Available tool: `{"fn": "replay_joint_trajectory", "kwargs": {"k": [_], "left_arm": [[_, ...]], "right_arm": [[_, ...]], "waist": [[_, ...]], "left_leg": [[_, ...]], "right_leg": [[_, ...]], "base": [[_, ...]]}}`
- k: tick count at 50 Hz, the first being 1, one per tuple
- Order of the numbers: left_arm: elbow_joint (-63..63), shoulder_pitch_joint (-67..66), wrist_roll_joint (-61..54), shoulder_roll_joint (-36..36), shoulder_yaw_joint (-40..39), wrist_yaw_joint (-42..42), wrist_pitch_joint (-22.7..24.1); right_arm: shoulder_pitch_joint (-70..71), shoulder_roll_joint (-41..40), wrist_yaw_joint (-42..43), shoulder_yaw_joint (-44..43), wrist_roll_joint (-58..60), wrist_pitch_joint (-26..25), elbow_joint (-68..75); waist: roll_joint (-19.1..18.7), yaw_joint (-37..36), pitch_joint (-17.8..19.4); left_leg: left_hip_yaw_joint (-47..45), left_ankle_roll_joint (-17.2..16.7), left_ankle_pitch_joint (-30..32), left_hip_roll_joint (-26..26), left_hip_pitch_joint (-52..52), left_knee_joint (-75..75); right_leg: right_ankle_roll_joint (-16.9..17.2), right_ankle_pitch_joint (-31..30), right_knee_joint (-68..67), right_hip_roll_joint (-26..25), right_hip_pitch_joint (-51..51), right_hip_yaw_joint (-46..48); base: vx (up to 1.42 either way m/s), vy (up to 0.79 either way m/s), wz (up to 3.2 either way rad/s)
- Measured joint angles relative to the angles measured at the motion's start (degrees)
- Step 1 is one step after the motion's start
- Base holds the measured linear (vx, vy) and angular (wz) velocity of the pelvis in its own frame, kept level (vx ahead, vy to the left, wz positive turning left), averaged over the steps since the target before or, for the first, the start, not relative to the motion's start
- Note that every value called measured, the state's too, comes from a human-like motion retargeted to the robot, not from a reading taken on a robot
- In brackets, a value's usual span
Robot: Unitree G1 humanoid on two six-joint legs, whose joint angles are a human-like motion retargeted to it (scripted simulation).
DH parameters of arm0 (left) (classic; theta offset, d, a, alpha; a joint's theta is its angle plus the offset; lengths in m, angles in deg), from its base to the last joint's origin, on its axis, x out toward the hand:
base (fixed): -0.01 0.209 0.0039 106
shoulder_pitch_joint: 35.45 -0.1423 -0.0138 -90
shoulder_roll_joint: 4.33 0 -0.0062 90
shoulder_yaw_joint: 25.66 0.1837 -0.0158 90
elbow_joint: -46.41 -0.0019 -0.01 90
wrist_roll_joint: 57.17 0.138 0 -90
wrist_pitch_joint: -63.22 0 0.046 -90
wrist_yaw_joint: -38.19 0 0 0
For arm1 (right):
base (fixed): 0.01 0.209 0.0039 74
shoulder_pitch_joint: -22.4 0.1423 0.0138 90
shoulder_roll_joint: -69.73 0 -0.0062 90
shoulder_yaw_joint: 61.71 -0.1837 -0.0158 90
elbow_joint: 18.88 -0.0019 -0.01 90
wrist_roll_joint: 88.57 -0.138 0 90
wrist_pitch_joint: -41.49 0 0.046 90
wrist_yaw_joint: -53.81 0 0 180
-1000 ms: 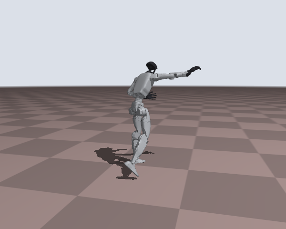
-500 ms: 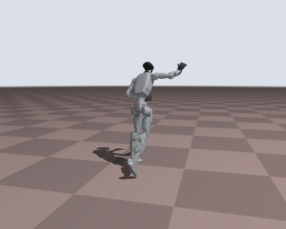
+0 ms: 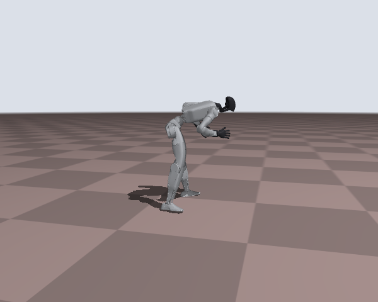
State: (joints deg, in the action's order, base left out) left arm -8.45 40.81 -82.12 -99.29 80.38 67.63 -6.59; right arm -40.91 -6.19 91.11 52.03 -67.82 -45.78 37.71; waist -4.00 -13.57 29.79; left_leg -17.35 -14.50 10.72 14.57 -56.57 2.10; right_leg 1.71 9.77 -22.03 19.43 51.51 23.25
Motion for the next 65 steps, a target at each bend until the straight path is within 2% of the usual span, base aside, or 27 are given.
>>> {"fn": "replay_joint_trajectory", "kwargs": {"k": [4, 8, 13, 16, 21, 23, 25, 27, 29, 31, 32, 33, 35, 37, 38, 40, 41, 43, 45, 47, 50, 53, 55, 58, 60, 62, 65], "left_arm": [[1.0, 0.9, 11.0, -0.7, -0.4, 4.4, -1.6], [1.5, 3.1, 16.2, 0.3, 1.7, 6.9, -1.7], [5.2, 9.3, 27.8, 2.1, -0.7, 6.2, -3.2], [7.8, 18.5, 31.9, 2.6, -3.9, 8.4, -4.0], [5.5, 41.3, 37.4, -2.9, -17.1, 10.3, -9.8], [-2.9, 53.7, 36.3, -10.5, -20.3, 9.9, -13.1], [-17.0, 66.8, 31.9, -18.1, -18.4, 12.6, -15.9], [-39.4, 81.9, 23.0, -22.7, -11.0, 18.8, -17.9], [-65.0, 97.7, 7.2, -23.6, -1.3, 19.0, -17.5], [-88.6, 109.4, -6.0, -24.4, 10.9, 11.2, -20.4], [-95.5, 112.2, -5.1, -26.1, 17.7, 5.4, -23.0], [-95.5, 111.7, 7.1, -29.4, 24.1, -0.8, -25.6], [-81.5, 105.6, 33.2, -38.3, 24.8, -4.0, -28.1], [-59.7, 90.2, 38.4, -43.1, 9.9, 3.1, -28.2], [-49.3, 80.9, 36.4, -42.9, 0.6, 3.1, -25.7], [-38.8, 69.0, 36.6, -42.1, -11.5, -0.3, -22.4], [-40.6, 68.7, 36.8, -42.0, -11.4, -0.9, -23.0], [-51.0, 74.5, 38.3, -42.5, -5.3, -2.8, -25.4], [-73.4, 92.8, 38.1, -39.9, 12.4, -3.1, -28.0], [-95.2, 104.5, 33.5, -34.4, 23.9, -3.7, -28.6], [-108.1, 108.6, 23.2, -30.9, 31.6, -9.2, -26.6], [-93.5, 104.7, 32.0, -34.6, 30.7, -7.4, -22.3], [-77.0, 98.1, 31.3, -36.0, 24.1, 0.2, -19.7], [-50.6, 85.8, 25.7, -32.9, 12.8, 4.2, -12.8], [-35.1, 76.2, 23.2, -28.1, 7.1, 1.5, -8.8], [-24.6, 67.8, 22.7, -19.9, 6.3, -1.9, -6.4], [-20.0, 60.7, 26.1, -5.4, 13.8, -4.1, -7.1]], "right_arm": [[-3.3, -2.5, 1.6, -2.0, -2.5, 2.1, -0.7], [-5.7, -3.6, -0.7, -0.1, -5.1, 3.9, -0.6], [-12.6, 0.8, -4.7, -3.1, -11.1, 9.0, -4.9], [-12.1, 2.2, -6.3, -3.4, -13.3, 9.7, -5.0], [-14.0, 6.1, -8.4, -8.6, -18.0, 11.3, -6.5], [-14.2, 7.0, -9.2, -10.2, -19.3, 11.0, -6.2], [-14.5, 8.0, -10.3, -11.2, -22.0, 10.9, -5.2], [-16.2, 9.0, -8.6, -12.1, -23.2, 10.3, -4.2], [-17.9, 8.9, -7.4, -12.0, -24.3, 9.4, -2.9], [-19.0, 8.1, -7.3, -10.6, -26.1, 8.0, -1.1], [-19.7, 7.8, -8.5, -10.2, -27.0, 7.5, -0.3], [-20.8, 7.7, -11.1, -10.5, -27.6, 7.4, 0.1], [-24.2, 7.2, -15.3, -13.1, -27.9, 8.9, -0.9], [-29.1, 5.8, -16.6, -16.0, -28.4, 9.8, -2.4], [-31.3, 5.2, -17.4, -17.4, -29.0, 10.1, -2.6], [-35.3, 5.5, -18.0, -20.8, -29.4, 10.4, -2.4], [-36.9, 6.1, -17.4, -21.7, -29.1, 10.1, -1.8], [-38.7, 7.8, -16.1, -22.8, -30.2, 9.8, -0.4], [-37.7, 8.9, -13.7, -23.0, -31.2, 9.7, 1.2], [-34.8, 11.0, -11.2, -22.1, -29.8, 9.6, 2.1], [-31.5, 12.4, -12.4, -22.9, -30.5, 9.0, 2.6], [-30.3, 9.1, -12.4, -24.7, -29.4, 10.5, 2.1], [-29.2, 5.8, -9.5, -25.1, -26.4, 10.8, 2.0], [-26.8, 2.7, -7.0, -26.7, -22.8, 10.7, 2.7], [-26.1, 2.3, -7.1, -28.0, -21.1, 10.6, 2.8], [-26.8, 3.0, -6.9, -29.2, -18.3, 10.0, 2.4], [-28.3, 4.6, -5.6, -30.2, -14.0, 8.0, 2.5]], "waist": [[-4.0, 2.6, 0.0], [-4.7, 6.9, 0.0], [-6.5, 14.9, 0.0], [-6.1, 20.1, 0.0], [-8.3, 27.4, 0.0], [-9.3, 29.7, 0.0], [-10.2, 31.8, -1.5], [-11.8, 32.2, -4.2], [-12.9, 31.6, -6.2], [-13.5, 31.8, -7.9], [-13.7, 32.2, -8.7], [-14.1, 32.8, -9.4], [-14.1, 33.5, -10.1], [-14.0, 33.3, -9.9], [-13.8, 33.0, -10.1], [-13.7, 32.8, -10.7], [-13.9, 33.0, -11.0], [-14.6, 33.5, -11.5], [-15.1, 33.2, -11.6], [-15.5, 33.9, -12.0], [-15.8, 34.2, -12.1], [-15.5, 32.5, -10.5], [-14.7, 31.4, -8.5], [-13.5, 32.0, -3.5], [-13.1, 33.6, -1.1], [-12.7, 35.8, 0.0], [-11.2, 39.2, 0.0]], "left_leg": [[-5.8, -0.5, 0.3, 1.6, -0.2, -0.2], [-12.1, -0.5, -1.4, 3.7, 4.6, -3.2], [-15.7, 1.3, -5.4, 6.7, 16.8, -11.7], [-19.3, 1.7, -5.1, 6.9, 25.8, -13.7], [-19.9, 2.7, -3.9, 7.1, 40.5, -16.2], [-18.4, 3.0, -3.2, 7.1, 45.3, -17.0], [-16.0, 4.5, -3.2, 6.4, 48.2, -18.6], [-13.3, 5.7, -2.4, 6.4, 49.5, -20.3], [-9.8, 6.7, -1.4, 6.1, 50.1, -22.0], [-7.2, 7.6, -0.2, 5.8, 50.5, -23.6], [-6.5, 7.6, 0.5, 5.9, 50.8, -24.3], [-6.2, 7.2, 1.2, 6.0, 51.3, -24.5], [-5.9, 5.4, 2.6, 5.7, 53.7, -23.7], [-5.1, 3.5, 4.2, 4.9, 57.3, -22.0], [-5.0, 3.3, 4.8, 4.4, 58.4, -21.8], [-3.9, 3.1, 5.5, 3.5, 59.4, -22.2], [-3.0, 3.2, 5.9, 3.0, 59.4, -22.7], [-1.1, 3.7, 6.4, 2.3, 58.4, -24.5], [1.1, 4.0, 6.6, 2.1, 56.5, -26.9], [1.7, 3.8, 6.6, 2.3, 54.8, -28.3], [-0.5, 2.9, 5.7, 2.8, 54.4, -28.4], [-4.0, 3.0, 3.6, 3.2, 55.8, -27.5], [-5.9, 4.1, 1.4, 2.9, 56.4, -27.2], [-6.5, 5.9, -3.2, 2.5, 55.5, -27.9], [-8.3, 7.2, -6.4, 2.5, 52.8, -28.6], [-11.5, 8.2, -9.3, 2.3, 49.0, -28.8], [-18.4, 10.8, -12.9, 0.9, 41.5, -28.6]], "right_leg": [[2.2, -1.4, -3.3, -0.4, 7.9, -6.4], [3.6, -2.4, -2.9, -2.3, 8.4, -12.1], [4.8, -0.7, -4.6, -3.4, 0.2, -16.8], [5.2, 0.4, -3.7, -3.8, -6.6, -19.6], [6.3, 2.4, -1.1, -4.4, -20.4, -22.2], [6.2, 3.0, 0.7, -4.8, -25.7, -22.8], [6.0, 3.9, 1.9, -4.2, -29.4, -23.6], [5.1, 4.1, 3.1, -4.6, -31.3, -25.2], [4.7, 3.7, 4.5, -5.2, -32.8, -27.3], [4.4, 3.4, 5.5, -5.6, -33.9, -28.7], [4.3, 3.2, 5.8, -5.9, -34.2, -29.3], [4.3, 2.9, 6.0, -6.3, -34.4, -29.7], [4.4, 2.3, 6.8, -7.3, -35.4, -30.7], [4.0, 1.6, 8.4, -8.3, -37.8, -32.2], [3.9, 1.6, 8.9, -8.3, -38.6, -33.0], [3.7, 1.6, 9.9, -8.2, -39.8, -34.5], [3.3, 1.9, 10.3, -7.8, -40.5, -34.8], [2.6, 2.5, 10.3, -6.9, -41.2, -35.1], [2.2, 3.1, 9.1, -6.1, -41.3, -34.6], [3.3, 3.1, 9.0, -5.6, -41.1, -34.2], [4.7, 2.8, 10.1, -5.1, -40.9, -33.3], [5.6, 2.1, 11.2, -5.3, -40.1, -33.0], [6.2, 1.5, 12.3, -5.1, -39.8, -32.8], [6.4, 0.4, 14.4, -4.5, -39.3, -32.3], [6.4, -0.5, 15.3, -3.7, -36.8, -31.6], [7.1, -1.4, 15.3, -2.4, -32.6, -30.4], [9.5, -2.8, 14.8, 1.2, -24.5, -28.0]], "base": [[-0.15, -0.13, -1.2], [-0.01, -0.23, -1.17], [0.15, -0.26, -0.91], [0.24, -0.19, -1.02], [0.29, -0.15, -1.04], [0.27, -0.1, -1.02], [0.27, -0.07, -0.86], [0.24, -0.08, -0.95], [0.21, -0.07, -1.06], [0.2, -0.06, -0.97], [0.2, -0.05, -0.95], [0.21, -0.04, -1.08], [0.23, -0.05, -1.3], [0.22, -0.06, -1.34], [0.18, -0.04, -1.06], [0.13, -0.02, -0.68], [0.08, 0.0, -0.25], [-0.01, 0.01, 0.15], [-0.07, 0.04, 0.56], [-0.08, 0.05, 0.52], [-0.09, 0.04, 0.11], [-0.14, 0.04, -0.39], [-0.21, 0.05, -0.4], [-0.28, 0.08, 0.0], [-0.34, 0.12, 0.5], [-0.36, 0.15, 0.94], [-0.39, 0.21, 1.48]]}}
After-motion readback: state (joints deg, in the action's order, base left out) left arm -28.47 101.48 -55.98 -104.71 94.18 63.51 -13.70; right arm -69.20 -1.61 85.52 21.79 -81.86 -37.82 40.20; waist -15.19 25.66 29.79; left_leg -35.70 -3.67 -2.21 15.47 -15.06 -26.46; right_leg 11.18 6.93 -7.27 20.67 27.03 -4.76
